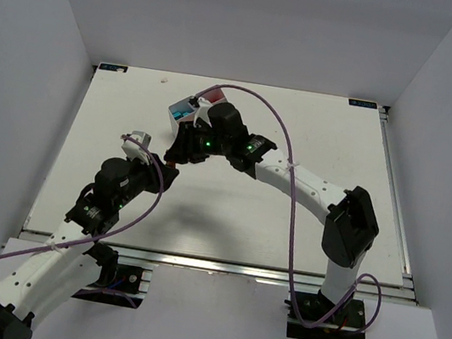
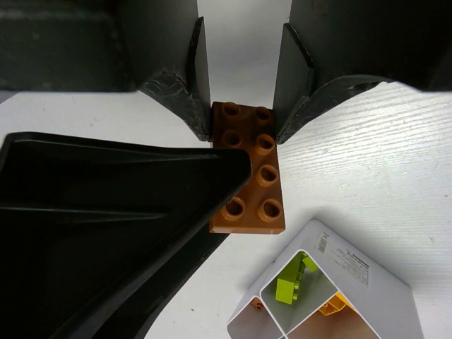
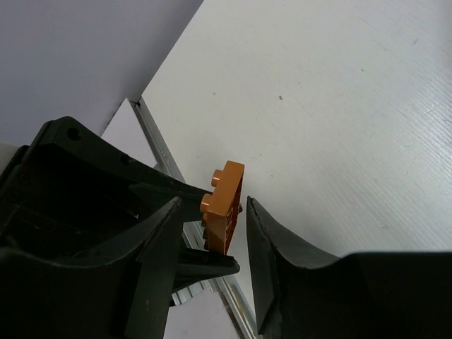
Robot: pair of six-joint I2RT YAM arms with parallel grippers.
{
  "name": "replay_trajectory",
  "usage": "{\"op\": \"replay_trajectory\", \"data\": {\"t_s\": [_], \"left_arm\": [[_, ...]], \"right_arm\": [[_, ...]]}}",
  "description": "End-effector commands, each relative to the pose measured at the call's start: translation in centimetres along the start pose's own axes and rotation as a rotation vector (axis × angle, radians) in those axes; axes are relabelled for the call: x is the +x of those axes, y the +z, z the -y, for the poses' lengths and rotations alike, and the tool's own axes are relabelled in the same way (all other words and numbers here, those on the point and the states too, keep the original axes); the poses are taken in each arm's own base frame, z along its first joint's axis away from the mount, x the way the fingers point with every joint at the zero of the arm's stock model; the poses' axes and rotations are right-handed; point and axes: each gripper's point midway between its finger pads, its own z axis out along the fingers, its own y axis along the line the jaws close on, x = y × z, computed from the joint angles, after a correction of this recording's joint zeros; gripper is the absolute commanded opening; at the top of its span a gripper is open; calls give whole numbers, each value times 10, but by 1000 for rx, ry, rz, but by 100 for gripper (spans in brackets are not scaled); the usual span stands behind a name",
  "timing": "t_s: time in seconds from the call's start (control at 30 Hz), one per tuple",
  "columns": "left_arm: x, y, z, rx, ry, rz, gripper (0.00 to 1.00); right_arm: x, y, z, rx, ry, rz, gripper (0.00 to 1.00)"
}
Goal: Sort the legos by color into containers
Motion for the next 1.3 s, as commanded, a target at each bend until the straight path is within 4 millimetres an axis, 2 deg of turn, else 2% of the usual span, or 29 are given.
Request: {"op": "replay_trajectory", "data": {"t_s": [0.0, 0.2, 0.3, 0.33, 0.43, 0.47, 0.53, 0.57, 0.67, 0.7, 0.8, 0.83, 0.87, 0.9, 0.93, 0.97, 1.0, 1.03, 1.13, 1.17, 1.2, 1.23, 1.27], "left_arm": [[-14, -2, 9, 29, -4, 37, 8], [-13, -3, 10, 29, -12, 37, 11], [-13, -3, 9, 23, -18, 37, 16], [-14, -3, 8, 20, -22, 38, 18], [-17, -5, 5, -5, -33, 49, 32], [-18, -6, 1, -30, -37, 53, 42], [-23, -9, -4, -62, -50, 81, 51], [-26, -11, -8, -91, -52, 92, 62], [-30, -18, -13, -125, -79, 119, 79], [-33, -20, -17, -149, -84, 135, 97], [-40, -29, -21, -186, -110, 159, 98], [-40, -31, -22, -195, -120, 159, 98], [-41, -33, -23, -202, -125, 161, 98], [-44, -35, -22, -205, -133, 169, 98], [-47, -37, -23, -220, -154, 179, 98], [-46, -39, -24, -228, -160, 174, 98], [-49, -40, -23, -229, -163, 179, 98], [-48, -41, -23, -235, -170, 171, 98], [-52, -44, -22, -234, -178, 175, 98], [-51, -45, -22, -236, -179, 173, 98], [-52, -45, -22, -236, -179, 173, 98], [-54, -46, -20, -233, -180, 180, 98], [-55, -47, -21, -238, -180, 181, 98]], "right_arm": [[-22, 0, -19, -51, -30, 56, 46], [-25, 4, -19, -62, -53, 63, 34], [-25, 5, -20, -72, -63, 66, 20], [-25, 5, -21, -77, -64, 65, 11], [-22, 5, -22, -93, -73, 60, 0], [-22, 5, -22, -99, -78, 58, 0], [-25, 3, -24, -112, -95, 69, 0], [-27, 1, -25, -121, -101, 74, 0], [-41, -6, -22, -126, -141, 111, 0], [-44, -8, -20, -123, -158, 119, 0], [-62, -19, 1, -81, -229, 160, 0], [-69, -24, 20, -38, -279, 179, 0], [-72, -27, 31, -11, -310, 186, 0], [-83, -34, 36, 5, -360, 229, 0], [-88, -39, 47, 33, -459, 246, 0], [-88, -46, 67, 87, -502, 256, 0], [-96, -51, 74, 112, -564, 295, 0], [-105, -60, 92, 166, -658, 313, 0], [-104, -69, 119, 213, -763, 344, 0], [-108, -76, 134, 237, -797, 356, 0], [-100, -75, 145, 241, -802, 347, 0], [-106, -77, 147, 240, -824, 376, 0], [-105, -75, 159, 245, -823, 373, 0]]}}
